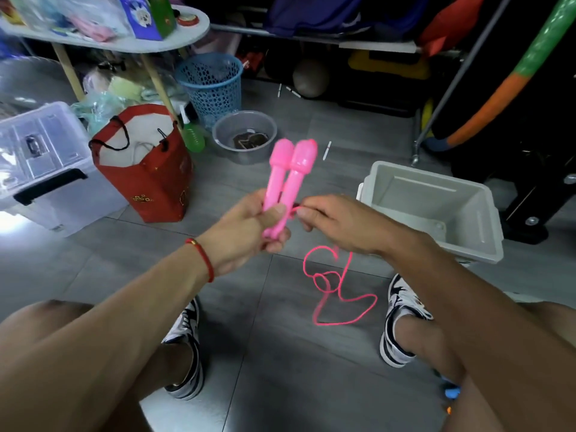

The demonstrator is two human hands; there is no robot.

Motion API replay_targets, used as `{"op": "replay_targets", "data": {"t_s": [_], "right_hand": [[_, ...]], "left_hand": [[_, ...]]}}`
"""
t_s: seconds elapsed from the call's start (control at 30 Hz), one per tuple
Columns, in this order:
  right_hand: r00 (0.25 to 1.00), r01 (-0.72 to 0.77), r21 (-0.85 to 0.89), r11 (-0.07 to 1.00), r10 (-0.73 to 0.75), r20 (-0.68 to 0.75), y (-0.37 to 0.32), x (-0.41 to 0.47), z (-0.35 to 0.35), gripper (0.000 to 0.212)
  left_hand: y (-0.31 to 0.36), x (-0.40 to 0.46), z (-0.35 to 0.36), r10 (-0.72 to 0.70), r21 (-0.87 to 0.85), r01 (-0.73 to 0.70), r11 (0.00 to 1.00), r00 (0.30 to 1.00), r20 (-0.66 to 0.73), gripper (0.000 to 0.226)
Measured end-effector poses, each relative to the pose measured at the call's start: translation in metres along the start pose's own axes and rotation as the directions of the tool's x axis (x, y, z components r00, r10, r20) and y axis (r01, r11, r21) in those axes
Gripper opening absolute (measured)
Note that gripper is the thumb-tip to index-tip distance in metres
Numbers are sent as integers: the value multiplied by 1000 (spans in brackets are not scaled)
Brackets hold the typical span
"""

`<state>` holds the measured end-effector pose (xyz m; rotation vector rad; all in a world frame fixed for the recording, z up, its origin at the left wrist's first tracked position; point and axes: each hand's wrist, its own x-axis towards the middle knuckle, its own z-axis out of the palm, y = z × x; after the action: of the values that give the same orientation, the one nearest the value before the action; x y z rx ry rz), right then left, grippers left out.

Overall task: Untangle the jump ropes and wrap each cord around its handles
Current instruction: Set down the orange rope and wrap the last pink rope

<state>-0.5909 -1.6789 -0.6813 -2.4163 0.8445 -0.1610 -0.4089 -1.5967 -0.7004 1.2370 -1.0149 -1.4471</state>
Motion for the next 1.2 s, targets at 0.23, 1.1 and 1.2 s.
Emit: {"op": "replay_targets", "data": {"t_s": [0.23,1.1,1.2], "right_hand": [[976,-210,-24,977,211,61,54,-7,1,39],[796,-564,-210,799,457,-398,55,35,-97,16],[834,-551,-325,769,499,-235,47,37,-94,14]], "left_hand": [[27,4,-39,138,-31,-150,988,960,-245,15],[17,-20,-77,-144,242,193,951,967,-208,17],[11,-23,-71,-133,346,182,920,978,-161,17]]}}
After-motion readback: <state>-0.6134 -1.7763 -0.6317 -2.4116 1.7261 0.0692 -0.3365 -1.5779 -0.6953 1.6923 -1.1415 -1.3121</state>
